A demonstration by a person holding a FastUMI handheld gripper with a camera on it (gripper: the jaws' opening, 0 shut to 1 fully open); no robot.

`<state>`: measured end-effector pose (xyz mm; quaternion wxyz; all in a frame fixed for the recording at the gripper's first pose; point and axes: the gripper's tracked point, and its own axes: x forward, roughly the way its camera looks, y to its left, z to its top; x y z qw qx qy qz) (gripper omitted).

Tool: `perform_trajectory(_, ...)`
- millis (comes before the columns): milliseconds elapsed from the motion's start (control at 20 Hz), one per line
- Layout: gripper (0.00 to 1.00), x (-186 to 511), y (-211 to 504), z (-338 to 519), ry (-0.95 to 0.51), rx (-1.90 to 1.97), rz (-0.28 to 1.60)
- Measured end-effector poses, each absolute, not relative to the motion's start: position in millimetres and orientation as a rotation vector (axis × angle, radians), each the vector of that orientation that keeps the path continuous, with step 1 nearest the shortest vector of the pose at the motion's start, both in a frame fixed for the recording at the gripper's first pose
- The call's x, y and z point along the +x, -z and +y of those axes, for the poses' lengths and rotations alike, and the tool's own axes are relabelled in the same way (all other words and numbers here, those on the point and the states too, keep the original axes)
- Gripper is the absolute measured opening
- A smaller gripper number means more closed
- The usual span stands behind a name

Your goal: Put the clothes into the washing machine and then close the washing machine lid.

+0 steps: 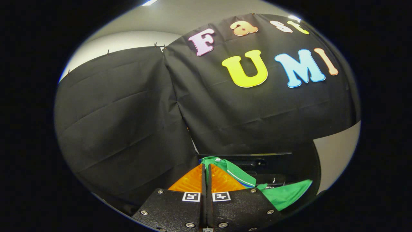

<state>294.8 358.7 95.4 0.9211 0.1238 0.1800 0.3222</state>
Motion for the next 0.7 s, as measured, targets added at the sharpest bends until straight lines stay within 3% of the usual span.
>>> perform_trajectory(700,0.0,309.5,50.1,392.5,-0.586,0.147,0.534)
